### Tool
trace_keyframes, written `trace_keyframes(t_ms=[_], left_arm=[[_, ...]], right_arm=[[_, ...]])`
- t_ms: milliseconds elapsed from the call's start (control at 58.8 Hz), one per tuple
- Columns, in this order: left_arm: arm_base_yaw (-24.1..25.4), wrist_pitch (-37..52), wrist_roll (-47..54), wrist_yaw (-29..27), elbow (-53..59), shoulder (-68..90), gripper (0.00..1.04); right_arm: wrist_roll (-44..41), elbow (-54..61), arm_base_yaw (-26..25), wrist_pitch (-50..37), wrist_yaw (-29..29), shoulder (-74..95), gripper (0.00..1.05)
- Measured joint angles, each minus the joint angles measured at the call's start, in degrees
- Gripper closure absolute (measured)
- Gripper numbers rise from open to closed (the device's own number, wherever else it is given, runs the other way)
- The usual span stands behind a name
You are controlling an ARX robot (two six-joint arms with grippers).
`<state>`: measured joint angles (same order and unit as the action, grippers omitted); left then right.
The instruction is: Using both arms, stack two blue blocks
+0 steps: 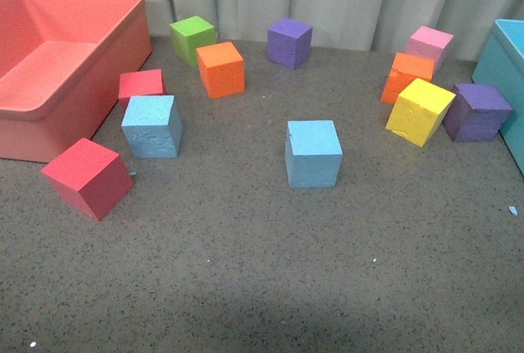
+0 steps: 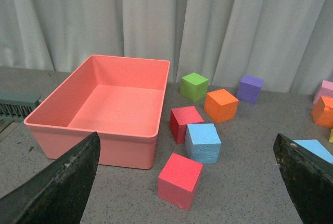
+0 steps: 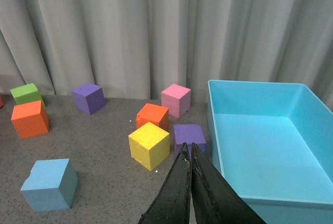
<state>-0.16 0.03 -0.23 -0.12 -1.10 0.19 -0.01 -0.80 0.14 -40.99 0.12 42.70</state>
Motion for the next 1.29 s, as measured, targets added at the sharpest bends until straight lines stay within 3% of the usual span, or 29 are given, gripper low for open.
trace_keyframes(t_ms=[425,1122,1207,1292], left_arm=[[0.00,0.00,0.00,0.00,0.00,0.00,0.07],[0.00,0.00,0.00,0.00,0.00,0.00,0.07],[0.00,0.00,0.00,0.00,0.00,0.00,0.07],[0.00,0.00,0.00,0.00,0.00,0.00,0.07]], right_arm=[[0.00,0.66,0.00,16.26,-0.02,-17.90,1.04],[0.00,0.66,0.00,30.91,-0.02,-32.81,1.04],[-0.02,0.61,0.00,39.56,-0.17,-39.41,1.04],[0.00,0.61,0.00,40.65,-0.20,-42.36,1.04]])
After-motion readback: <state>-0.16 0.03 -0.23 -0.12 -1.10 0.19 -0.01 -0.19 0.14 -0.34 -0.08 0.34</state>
